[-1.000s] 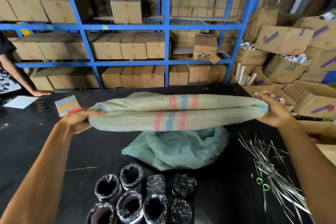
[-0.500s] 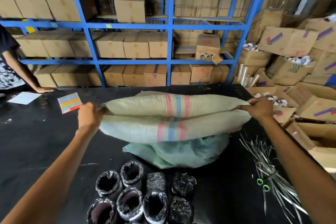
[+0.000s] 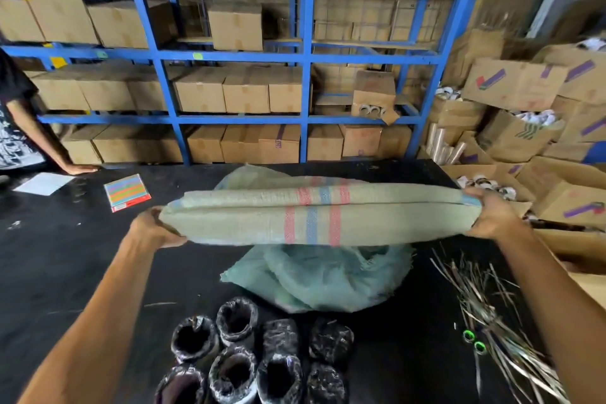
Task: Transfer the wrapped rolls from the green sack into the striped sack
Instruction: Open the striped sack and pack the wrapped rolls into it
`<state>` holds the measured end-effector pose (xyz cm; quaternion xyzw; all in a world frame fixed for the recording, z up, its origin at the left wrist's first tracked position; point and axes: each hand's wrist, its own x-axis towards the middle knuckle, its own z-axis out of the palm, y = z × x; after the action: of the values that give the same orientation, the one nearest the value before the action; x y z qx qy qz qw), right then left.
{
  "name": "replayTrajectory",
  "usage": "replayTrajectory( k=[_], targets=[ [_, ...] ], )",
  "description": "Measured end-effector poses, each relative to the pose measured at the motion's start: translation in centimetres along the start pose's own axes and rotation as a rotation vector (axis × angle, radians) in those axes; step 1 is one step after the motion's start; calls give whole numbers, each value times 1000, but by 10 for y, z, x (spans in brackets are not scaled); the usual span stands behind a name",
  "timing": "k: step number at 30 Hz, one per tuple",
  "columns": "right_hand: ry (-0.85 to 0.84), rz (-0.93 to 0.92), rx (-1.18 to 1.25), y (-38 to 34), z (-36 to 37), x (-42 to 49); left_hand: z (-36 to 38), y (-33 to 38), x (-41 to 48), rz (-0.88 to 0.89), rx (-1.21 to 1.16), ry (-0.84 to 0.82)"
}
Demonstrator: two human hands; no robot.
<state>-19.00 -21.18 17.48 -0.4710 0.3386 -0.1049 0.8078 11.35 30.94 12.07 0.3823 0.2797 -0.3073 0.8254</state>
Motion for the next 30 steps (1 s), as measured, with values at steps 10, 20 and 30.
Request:
replayTrajectory(
  k=[10, 20, 30],
  targets=[
    [6, -2, -645, 14, 7, -1, -22, -6, 19, 400, 892, -50],
    [523, -546, -1156, 50, 8, 30, -20, -35, 22, 799, 1642, 451],
    [489, -236, -464, 62, 95, 31, 39, -58, 28, 266, 331, 135]
  ],
)
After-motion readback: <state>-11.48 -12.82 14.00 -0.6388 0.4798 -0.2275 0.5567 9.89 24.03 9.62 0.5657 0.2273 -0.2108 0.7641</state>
